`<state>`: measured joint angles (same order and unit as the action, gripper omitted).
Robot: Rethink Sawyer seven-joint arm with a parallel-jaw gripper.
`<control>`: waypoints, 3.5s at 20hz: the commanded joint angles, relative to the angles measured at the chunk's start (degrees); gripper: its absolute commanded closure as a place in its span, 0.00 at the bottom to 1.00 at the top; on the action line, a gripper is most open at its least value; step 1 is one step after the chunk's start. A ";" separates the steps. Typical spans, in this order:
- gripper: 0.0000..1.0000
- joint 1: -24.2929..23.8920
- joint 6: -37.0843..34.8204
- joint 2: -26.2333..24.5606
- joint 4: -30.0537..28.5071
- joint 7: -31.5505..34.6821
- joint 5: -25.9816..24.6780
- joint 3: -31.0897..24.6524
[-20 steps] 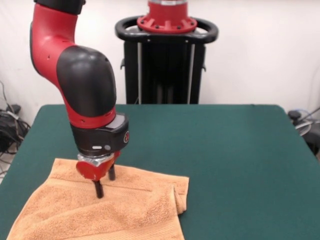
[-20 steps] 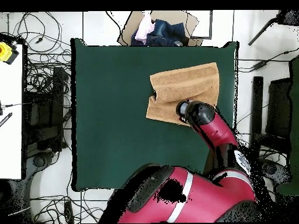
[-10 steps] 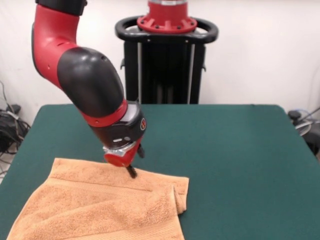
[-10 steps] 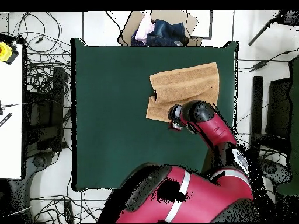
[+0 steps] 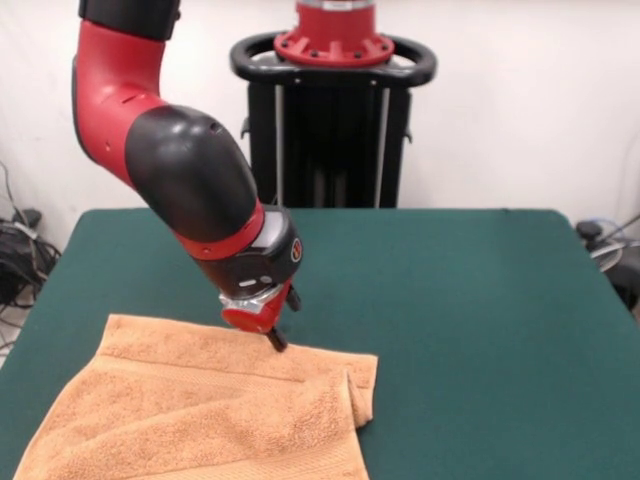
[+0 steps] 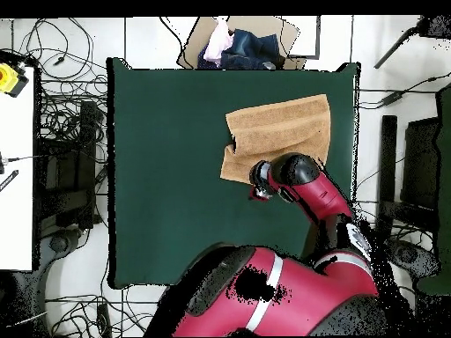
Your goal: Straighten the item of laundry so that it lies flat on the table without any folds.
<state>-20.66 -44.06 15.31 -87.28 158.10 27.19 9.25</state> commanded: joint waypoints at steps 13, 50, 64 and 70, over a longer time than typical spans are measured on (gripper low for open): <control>0.00 9.98 17.96 -5.43 5.32 13.99 0.02 11.19; 0.00 11.34 26.45 -5.63 2.95 11.58 5.48 10.89; 1.00 15.15 25.77 -8.44 4.27 12.66 8.02 16.89; 1.00 15.01 25.29 -8.04 3.71 11.93 8.20 16.53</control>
<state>-6.01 -21.29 8.44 -83.28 158.10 32.28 28.17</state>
